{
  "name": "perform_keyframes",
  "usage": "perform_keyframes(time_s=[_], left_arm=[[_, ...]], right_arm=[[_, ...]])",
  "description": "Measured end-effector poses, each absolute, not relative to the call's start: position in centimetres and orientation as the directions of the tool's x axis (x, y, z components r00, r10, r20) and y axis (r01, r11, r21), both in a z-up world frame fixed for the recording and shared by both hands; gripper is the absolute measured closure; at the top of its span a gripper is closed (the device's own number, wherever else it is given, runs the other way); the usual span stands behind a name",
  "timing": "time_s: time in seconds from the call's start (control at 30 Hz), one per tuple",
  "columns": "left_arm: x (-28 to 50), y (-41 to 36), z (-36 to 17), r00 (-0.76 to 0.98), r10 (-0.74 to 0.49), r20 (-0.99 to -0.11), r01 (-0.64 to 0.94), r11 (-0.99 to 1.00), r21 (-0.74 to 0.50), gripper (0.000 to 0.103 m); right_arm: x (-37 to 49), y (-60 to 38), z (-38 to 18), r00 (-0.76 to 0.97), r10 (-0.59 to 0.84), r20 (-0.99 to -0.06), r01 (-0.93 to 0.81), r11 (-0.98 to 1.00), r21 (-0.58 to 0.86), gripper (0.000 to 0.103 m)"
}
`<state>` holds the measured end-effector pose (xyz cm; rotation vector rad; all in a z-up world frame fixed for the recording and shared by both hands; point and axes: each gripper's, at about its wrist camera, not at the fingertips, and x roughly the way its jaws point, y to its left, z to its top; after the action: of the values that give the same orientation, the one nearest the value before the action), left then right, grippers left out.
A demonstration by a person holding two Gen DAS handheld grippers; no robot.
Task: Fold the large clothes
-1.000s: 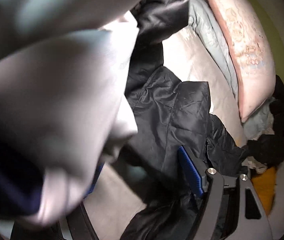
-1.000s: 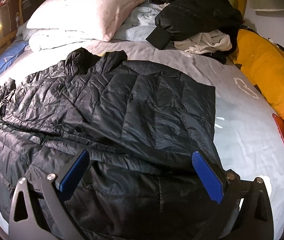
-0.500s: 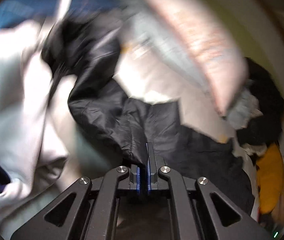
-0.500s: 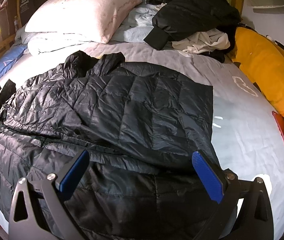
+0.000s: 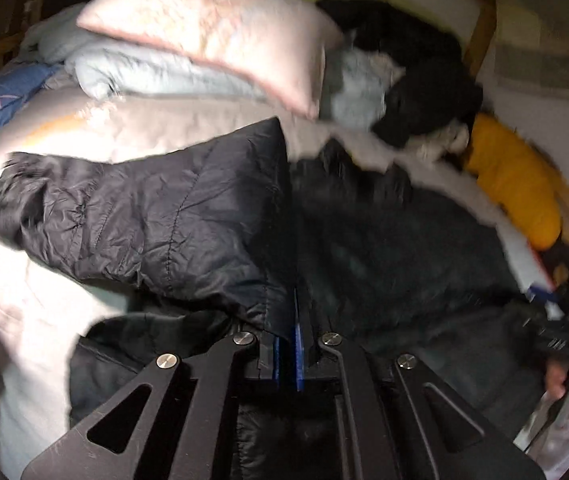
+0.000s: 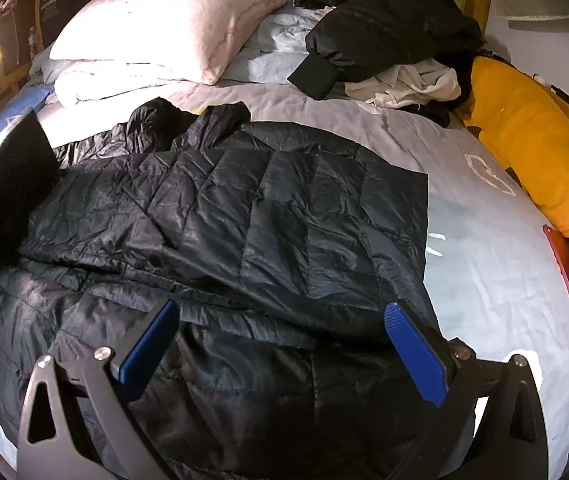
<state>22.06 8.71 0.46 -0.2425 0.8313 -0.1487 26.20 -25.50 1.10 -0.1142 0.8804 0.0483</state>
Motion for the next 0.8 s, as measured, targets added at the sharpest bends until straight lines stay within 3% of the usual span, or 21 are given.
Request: perform_keyframes(time_s=[0.1, 0.27, 0.5, 0.6, 0.8], left_arm=[[23.4, 7.0, -0.4, 0.593, -0.142, -0.792, 0.006, 0.985, -0.172, 0.083], [22.2, 8.4, 2.5, 0.635, -0.164, -0.755, 0.023, 0.981, -0.194, 0.049], [20.4, 11.4, 7.0, 0.710, -0.175, -0.683, -0.037, 0.958, -0.284, 0.040], [20.5, 13.1, 7.7, 0.744, -0.125, -0.657, -0.085, 0.957, -0.278, 0.036], [23.8, 18.1, 4.1, 0.675, -0.053, -0.736, -0.221, 0.937, -0.270, 0.035]], right_arm=[[26.1, -25.5, 1.3, 0.641, -0.002, -0.768, -0.092, 0.992, -0.080, 0.000], [26.0, -25.6, 1.5, 0.643, -0.002, -0.766, -0.091, 0.993, -0.080, 0.000], [26.0, -25.6, 1.6, 0.644, -0.009, -0.765, -0.087, 0.993, -0.084, 0.000], [26.2, -25.6, 1.3, 0.640, -0.013, -0.769, -0.082, 0.993, -0.085, 0.000], [26.5, -25.5, 0.8, 0.627, -0.024, -0.779, -0.080, 0.992, -0.094, 0.000]])
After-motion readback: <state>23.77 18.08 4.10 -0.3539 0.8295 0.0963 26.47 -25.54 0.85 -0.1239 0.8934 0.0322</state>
